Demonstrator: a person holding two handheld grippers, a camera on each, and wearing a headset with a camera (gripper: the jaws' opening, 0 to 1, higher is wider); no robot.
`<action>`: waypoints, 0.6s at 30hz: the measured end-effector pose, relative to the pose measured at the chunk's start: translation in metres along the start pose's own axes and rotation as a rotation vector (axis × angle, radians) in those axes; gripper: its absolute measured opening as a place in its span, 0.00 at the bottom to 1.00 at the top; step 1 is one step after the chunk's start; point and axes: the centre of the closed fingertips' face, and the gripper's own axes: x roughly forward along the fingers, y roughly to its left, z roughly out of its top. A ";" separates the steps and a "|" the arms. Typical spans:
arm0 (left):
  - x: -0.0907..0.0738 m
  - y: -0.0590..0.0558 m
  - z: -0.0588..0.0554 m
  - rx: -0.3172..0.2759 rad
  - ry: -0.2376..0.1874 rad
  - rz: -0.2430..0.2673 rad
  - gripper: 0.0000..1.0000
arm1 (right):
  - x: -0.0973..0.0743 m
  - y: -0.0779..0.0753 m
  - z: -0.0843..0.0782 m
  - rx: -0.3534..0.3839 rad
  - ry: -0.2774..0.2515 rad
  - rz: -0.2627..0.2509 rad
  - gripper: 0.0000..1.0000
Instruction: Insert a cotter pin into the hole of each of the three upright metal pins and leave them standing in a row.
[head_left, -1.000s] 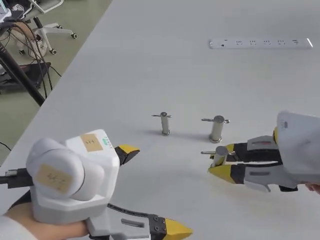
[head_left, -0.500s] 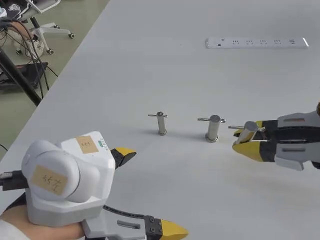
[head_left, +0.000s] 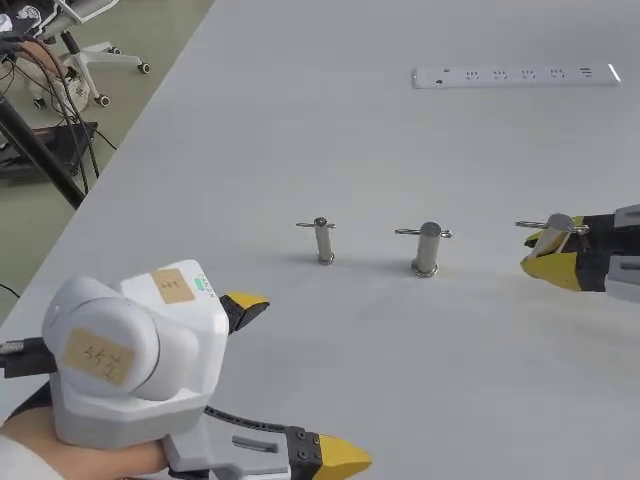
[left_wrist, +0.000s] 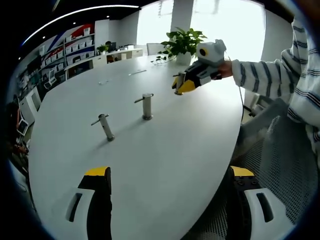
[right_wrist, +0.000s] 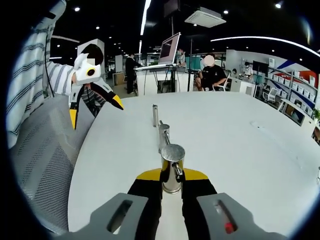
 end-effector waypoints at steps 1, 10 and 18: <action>0.000 0.000 0.000 0.001 0.002 -0.001 0.95 | 0.000 -0.001 -0.001 0.004 -0.002 0.000 0.08; 0.002 -0.005 -0.001 -0.005 0.006 -0.009 0.95 | 0.003 0.000 -0.004 0.018 -0.029 0.058 0.08; 0.002 -0.009 -0.003 -0.014 0.013 -0.012 0.94 | 0.014 -0.003 -0.009 0.018 -0.029 0.080 0.08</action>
